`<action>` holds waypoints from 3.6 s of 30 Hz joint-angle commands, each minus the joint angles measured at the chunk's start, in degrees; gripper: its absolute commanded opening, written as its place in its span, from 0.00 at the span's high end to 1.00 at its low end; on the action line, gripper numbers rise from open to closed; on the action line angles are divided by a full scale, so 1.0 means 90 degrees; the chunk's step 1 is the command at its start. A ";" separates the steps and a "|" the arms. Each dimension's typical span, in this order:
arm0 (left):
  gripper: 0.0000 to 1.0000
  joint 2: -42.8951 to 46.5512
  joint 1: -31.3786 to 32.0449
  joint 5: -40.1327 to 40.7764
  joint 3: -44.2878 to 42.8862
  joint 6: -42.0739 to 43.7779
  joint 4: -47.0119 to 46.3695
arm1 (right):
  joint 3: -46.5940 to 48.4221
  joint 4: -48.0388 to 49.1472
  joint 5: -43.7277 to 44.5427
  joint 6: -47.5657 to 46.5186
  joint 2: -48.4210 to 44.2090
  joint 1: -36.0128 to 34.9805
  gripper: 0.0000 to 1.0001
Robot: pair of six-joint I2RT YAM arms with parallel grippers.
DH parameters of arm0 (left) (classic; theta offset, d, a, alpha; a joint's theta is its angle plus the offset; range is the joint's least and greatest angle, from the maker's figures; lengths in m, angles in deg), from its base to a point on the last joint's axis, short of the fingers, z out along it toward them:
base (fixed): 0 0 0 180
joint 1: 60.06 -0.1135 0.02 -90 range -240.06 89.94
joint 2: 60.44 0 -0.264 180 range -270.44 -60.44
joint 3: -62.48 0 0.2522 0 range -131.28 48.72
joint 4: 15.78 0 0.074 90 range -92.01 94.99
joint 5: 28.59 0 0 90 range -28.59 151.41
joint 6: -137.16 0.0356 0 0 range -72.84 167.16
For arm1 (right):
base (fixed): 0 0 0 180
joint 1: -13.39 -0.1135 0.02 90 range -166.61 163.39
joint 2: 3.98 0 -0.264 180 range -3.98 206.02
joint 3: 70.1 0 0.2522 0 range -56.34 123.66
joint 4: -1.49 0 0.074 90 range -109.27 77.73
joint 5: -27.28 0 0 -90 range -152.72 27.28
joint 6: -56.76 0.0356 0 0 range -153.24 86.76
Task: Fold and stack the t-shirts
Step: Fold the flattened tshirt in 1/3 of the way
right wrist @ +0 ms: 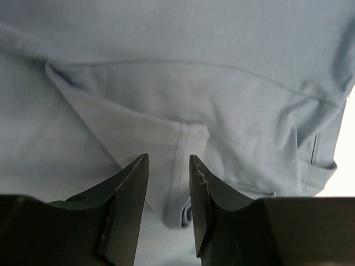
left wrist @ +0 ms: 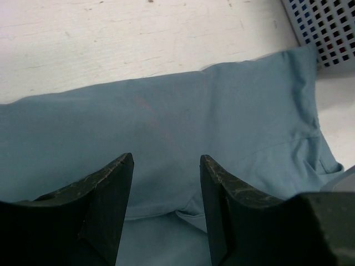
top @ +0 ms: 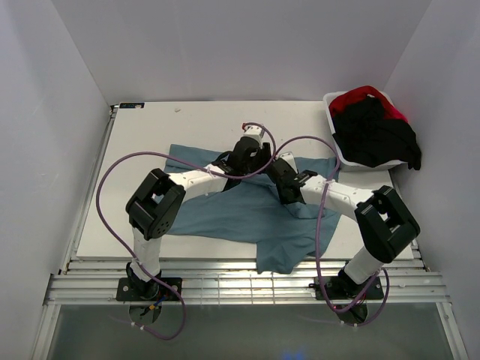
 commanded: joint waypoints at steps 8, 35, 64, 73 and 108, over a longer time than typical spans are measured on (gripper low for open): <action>0.39 -0.0004 0.0022 -0.0175 0.0155 0.0281 -0.0233 | 0.0224 0.1019 0.0437 -0.0429 0.0528 0.0397 0.60; 0.39 0.0055 0.0022 -0.0244 0.0262 0.0144 -0.0350 | -0.0059 0.0433 -0.0100 -0.0361 0.0352 0.0729 0.72; 0.40 0.0328 0.0032 0.0029 0.0419 0.0242 -0.0321 | 0.0029 -0.0240 -0.0276 -0.0146 -0.0916 0.0534 0.92; 0.39 0.0358 0.0032 -0.0019 0.0497 0.0154 -0.0330 | -0.0117 -0.0173 -0.0305 -0.0078 -0.0868 0.0534 0.55; 0.33 0.0680 0.0022 0.0186 0.0848 0.0290 -0.0350 | -0.0830 0.1468 -0.1497 -0.0068 0.0021 0.1364 0.74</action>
